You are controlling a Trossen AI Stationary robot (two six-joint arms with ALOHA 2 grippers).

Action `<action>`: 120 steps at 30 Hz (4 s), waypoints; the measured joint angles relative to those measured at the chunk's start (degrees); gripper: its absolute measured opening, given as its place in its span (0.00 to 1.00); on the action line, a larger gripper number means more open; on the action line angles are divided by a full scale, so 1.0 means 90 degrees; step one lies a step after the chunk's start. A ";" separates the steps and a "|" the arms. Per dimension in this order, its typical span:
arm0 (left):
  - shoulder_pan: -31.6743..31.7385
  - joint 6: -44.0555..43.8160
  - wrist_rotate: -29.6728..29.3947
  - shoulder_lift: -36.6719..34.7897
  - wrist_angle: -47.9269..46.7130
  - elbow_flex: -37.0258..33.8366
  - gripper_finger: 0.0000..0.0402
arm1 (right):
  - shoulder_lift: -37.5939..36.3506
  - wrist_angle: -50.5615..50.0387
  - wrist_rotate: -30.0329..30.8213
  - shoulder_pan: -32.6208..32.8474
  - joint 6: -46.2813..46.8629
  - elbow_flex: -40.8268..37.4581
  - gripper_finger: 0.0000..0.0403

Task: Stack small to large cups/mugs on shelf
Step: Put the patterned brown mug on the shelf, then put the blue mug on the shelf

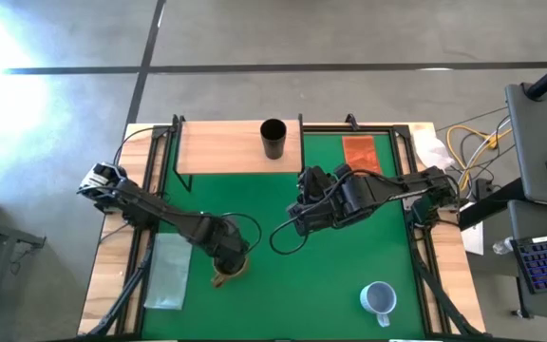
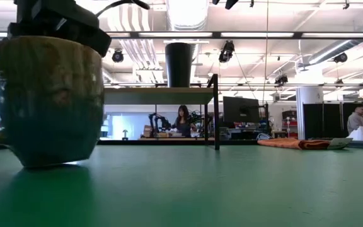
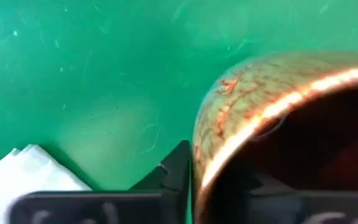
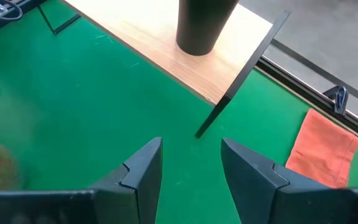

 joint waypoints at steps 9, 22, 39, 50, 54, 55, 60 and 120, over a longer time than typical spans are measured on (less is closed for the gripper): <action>0.0478 0.0147 -0.0407 -0.0885 -0.0959 0.0328 0.04 | -0.0514 0.0004 0.0358 0.0000 0.0292 -0.0172 0.39; 0.3229 0.1888 -0.1359 -0.1800 -0.2921 0.2343 0.04 | -0.2009 0.0038 0.0427 -0.0158 0.1561 -0.2310 0.39; 0.5806 0.3693 -0.0976 0.0644 -0.3697 0.5075 0.04 | -0.2771 0.0090 0.0673 -0.0242 0.1020 -0.2985 0.35; 0.6238 0.3178 -0.0744 0.0712 -0.3738 0.5097 0.04 | -0.3362 0.0083 0.0991 -0.0267 0.0813 -0.3394 0.33; 0.6279 0.2880 -0.0499 0.0619 -0.3742 0.5091 0.04 | -0.3500 0.0087 0.0997 -0.0336 0.0811 -0.3630 0.34; 0.6273 0.2813 -0.0460 0.0621 -0.3734 0.5057 0.04 | -0.3530 0.0085 0.1000 -0.0349 0.0805 -0.3681 0.34; 0.6259 0.2633 -0.0435 0.0653 -0.3737 0.4835 0.05 | -0.3578 0.0087 0.1005 -0.0406 0.0695 -0.3853 0.34; 0.3230 0.3726 -0.0458 -0.1653 -0.2431 0.4112 0.26 | -0.3724 0.1712 -0.2311 -0.0245 -0.1789 -0.3838 0.28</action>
